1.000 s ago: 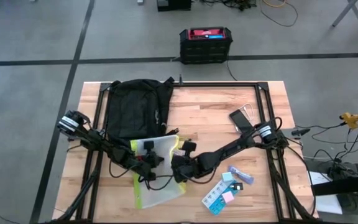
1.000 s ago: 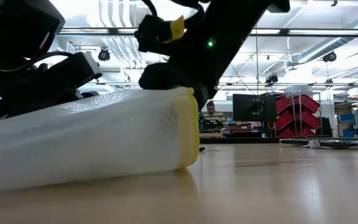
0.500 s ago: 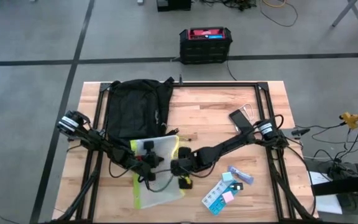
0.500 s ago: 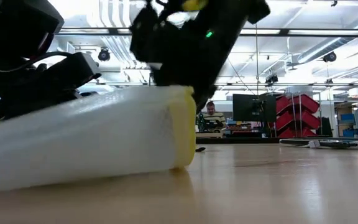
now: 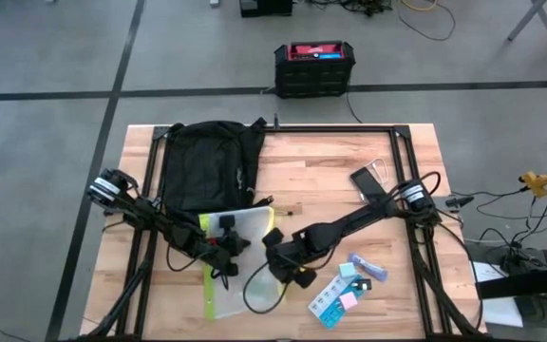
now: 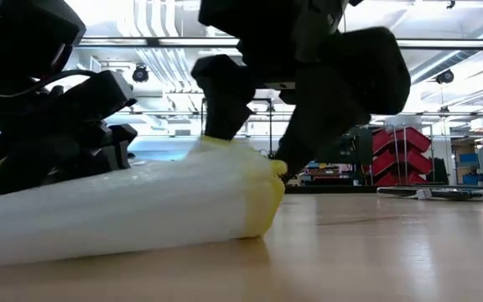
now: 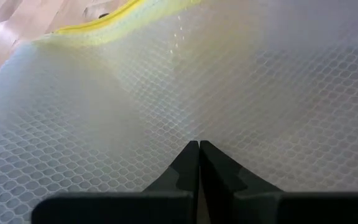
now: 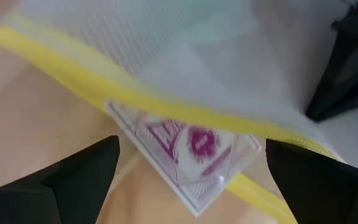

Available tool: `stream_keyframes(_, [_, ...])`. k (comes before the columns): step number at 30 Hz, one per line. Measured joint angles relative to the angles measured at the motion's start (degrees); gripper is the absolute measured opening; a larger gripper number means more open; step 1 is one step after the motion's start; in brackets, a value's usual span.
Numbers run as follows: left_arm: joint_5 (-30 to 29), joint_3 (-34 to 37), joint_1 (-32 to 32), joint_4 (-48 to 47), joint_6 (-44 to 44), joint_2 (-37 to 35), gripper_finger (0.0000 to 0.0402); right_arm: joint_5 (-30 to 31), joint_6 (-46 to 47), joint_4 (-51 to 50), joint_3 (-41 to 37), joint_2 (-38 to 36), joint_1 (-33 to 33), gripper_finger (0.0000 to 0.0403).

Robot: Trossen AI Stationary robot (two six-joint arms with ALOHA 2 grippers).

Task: Unpack backpack
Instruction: Remove the light red game card from the zip bag

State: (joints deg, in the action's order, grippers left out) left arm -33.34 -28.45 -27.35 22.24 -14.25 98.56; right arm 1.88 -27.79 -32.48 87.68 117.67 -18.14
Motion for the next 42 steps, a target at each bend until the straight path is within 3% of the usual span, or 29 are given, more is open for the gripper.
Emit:
stream_keyframes(7, [-0.41, 0.02, 0.02, -0.06, 0.12, 0.0, 0.0, -7.08, -2.87, -1.41, -0.2, 0.98, 3.09, 0.0385])
stream_keyframes(14, [-0.5, 0.0, 0.04, -0.11, -0.35, 0.0, 0.0, -13.69, -12.73, 5.19, -0.11, 3.99, 4.27, 0.0385])
stream_keyframes(19, [-0.57, 0.0, 0.04, -0.09, -1.35, 0.0, 0.0, -13.93, -19.26, 8.0, 0.02, 5.52, 4.16, 0.0385])
stream_keyframes(28, [-0.66, 0.0, 0.07, -0.07, -1.65, 0.0, 0.0, -13.37, -17.09, 10.69, 1.18, 5.44, 4.07, 0.0385])
stream_keyframes(35, [-1.9, 0.09, 0.19, -0.52, -3.01, 0.02, 0.0, 4.45, -2.38, 16.26, 1.31, 5.46, 5.93, 0.0385])
stream_keyframes(37, [-1.73, 0.09, 0.13, -0.33, -2.97, 0.02, 0.0, 3.44, -1.21, 14.72, 1.31, 5.46, 6.44, 0.0385])
stream_keyframes(42, [-2.01, 0.09, 0.13, -0.33, -2.72, 0.02, 0.0, -3.1, -8.31, 12.04, 1.25, 5.57, 6.1, 0.0385])
